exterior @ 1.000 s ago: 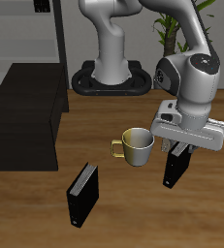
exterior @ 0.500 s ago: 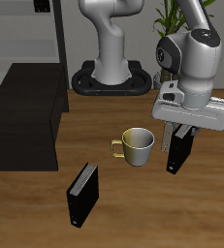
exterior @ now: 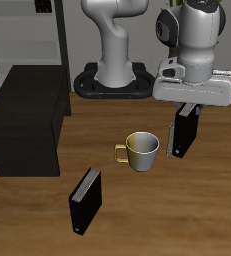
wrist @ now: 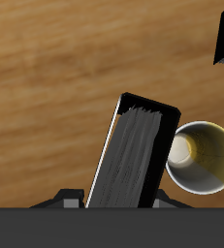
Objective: Place the left black book upright on top of the shelf
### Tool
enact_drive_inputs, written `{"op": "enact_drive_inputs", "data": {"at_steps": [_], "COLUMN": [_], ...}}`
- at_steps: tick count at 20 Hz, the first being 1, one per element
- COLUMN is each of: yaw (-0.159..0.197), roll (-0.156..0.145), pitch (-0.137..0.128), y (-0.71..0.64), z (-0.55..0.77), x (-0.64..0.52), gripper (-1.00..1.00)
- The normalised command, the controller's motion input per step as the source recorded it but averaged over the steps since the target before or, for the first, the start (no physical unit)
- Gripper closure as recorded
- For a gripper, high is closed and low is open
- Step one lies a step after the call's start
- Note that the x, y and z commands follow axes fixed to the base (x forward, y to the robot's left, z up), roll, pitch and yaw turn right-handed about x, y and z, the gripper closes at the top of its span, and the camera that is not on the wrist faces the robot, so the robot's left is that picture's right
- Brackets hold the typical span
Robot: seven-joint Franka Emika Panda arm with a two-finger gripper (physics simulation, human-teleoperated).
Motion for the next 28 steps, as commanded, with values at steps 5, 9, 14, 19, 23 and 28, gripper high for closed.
{"op": "enact_drive_inputs", "data": {"at_steps": [5, 9, 14, 19, 23, 28], "yaw": [0.018, 0.078, 0.049, 0.058, 0.007, 0.001], "roll": [0.042, 0.045, 0.019, -0.018, -0.011, 0.015], "pitch": [0.027, -0.016, 0.000, 0.006, 0.018, 0.032], "y": [-0.42, -0.57, -0.57, -0.64, -0.50, -0.63], "z": [0.46, 0.50, 0.38, 0.30, 0.15, 0.19], "x": [-0.12, -0.18, -0.16, -0.14, -0.06, -0.09], "gripper": [1.00, 1.00, 1.00, 1.00, 1.00, 1.00]}}
